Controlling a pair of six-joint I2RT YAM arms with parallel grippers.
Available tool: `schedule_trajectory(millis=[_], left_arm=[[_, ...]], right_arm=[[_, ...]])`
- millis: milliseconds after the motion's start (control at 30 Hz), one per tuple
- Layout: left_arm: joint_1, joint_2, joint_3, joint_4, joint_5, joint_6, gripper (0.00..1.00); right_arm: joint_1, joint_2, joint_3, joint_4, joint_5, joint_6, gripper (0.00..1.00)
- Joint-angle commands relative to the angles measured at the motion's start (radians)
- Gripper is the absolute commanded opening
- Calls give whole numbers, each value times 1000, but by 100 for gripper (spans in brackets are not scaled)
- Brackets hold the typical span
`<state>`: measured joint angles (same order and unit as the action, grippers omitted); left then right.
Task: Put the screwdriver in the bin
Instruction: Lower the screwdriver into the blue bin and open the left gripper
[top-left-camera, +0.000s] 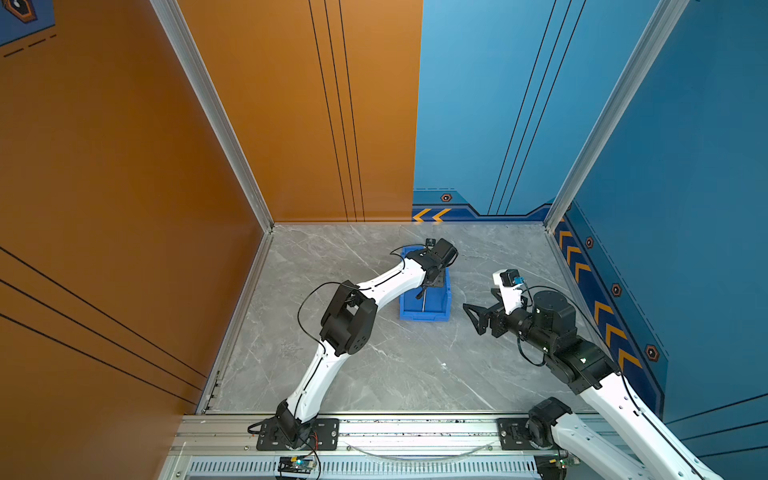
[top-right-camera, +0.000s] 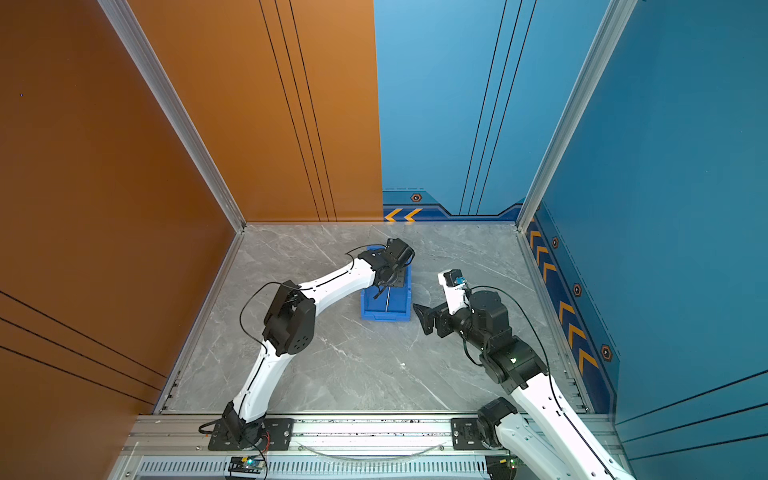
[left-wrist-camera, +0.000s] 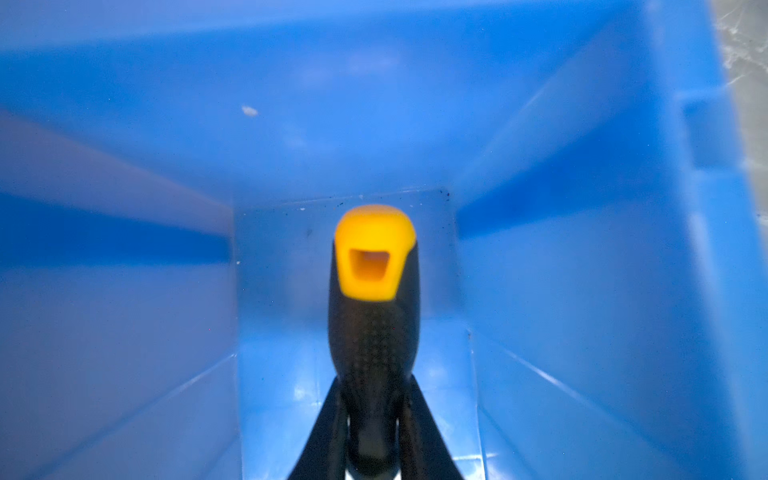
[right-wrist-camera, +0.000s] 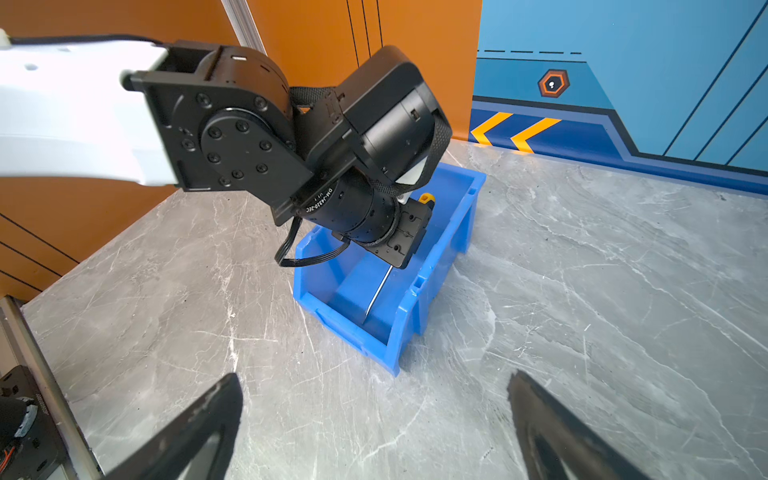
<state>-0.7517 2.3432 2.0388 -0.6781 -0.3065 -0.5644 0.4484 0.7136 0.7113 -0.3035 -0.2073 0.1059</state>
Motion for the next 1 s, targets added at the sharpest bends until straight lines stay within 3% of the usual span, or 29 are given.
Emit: schedule_trajectory(millis=[0, 533, 967], left_arm=[[17, 22, 29, -12, 2, 1, 0], [38, 75, 50, -11, 32, -31, 4], [42, 82, 51, -11, 40, -35, 17]], right_arm=[[-8, -10, 4, -7, -12, 14, 100], [-23, -30, -3, -8, 20, 10, 100], [-38, -42, -5, -6, 37, 8, 100]])
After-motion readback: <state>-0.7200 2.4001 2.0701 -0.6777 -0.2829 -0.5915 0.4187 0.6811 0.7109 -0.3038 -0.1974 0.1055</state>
